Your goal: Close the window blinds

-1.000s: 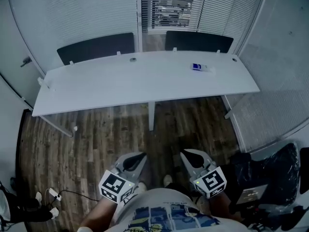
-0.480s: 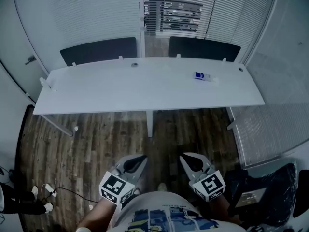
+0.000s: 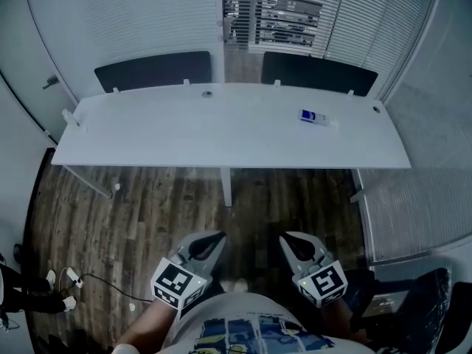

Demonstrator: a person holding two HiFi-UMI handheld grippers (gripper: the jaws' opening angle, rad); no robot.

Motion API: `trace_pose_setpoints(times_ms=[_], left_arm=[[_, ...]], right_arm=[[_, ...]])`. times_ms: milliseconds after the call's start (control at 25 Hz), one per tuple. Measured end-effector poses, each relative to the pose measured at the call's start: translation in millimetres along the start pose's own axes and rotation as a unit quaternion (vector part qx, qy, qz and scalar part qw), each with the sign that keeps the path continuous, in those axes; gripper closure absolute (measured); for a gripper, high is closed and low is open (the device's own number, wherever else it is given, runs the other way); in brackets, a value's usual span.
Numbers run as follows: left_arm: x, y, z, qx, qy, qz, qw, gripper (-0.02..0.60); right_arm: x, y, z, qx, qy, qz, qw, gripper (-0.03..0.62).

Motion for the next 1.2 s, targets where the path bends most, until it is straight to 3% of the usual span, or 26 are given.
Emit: trace_pose_setpoints(times_ms=[480,720,1200], left_arm=[[-54.6,23.2,-40.9,0.008,-0.014,0.0,0.9999,0.577],[-104.6,50.4,-65.2,0.015,-0.028,-0.002,0.9995,0.575],[-211.7,90.3,-69.5,0.031,-0.019,-0.015,0.9992,0.577]], right_arm=[[32.8,1.7,-52.8,-0.001,-0.011,0.003,1.0,0.588],[61.0,17.4,-103.5,-0.012,-0.018,0.004,1.0,0.588],[83.7,60.1,-212.0,-0.011,-0.023,0.018,1.0,0.588]])
Point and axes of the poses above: the fingertips, and each gripper's own axes: z backward along the fingers, x to its right, y out of its top, the point moved 6 cm from there along z, backward along the fingers, and after that the axes turned 13 degrees about z, right-handed, at the moved point
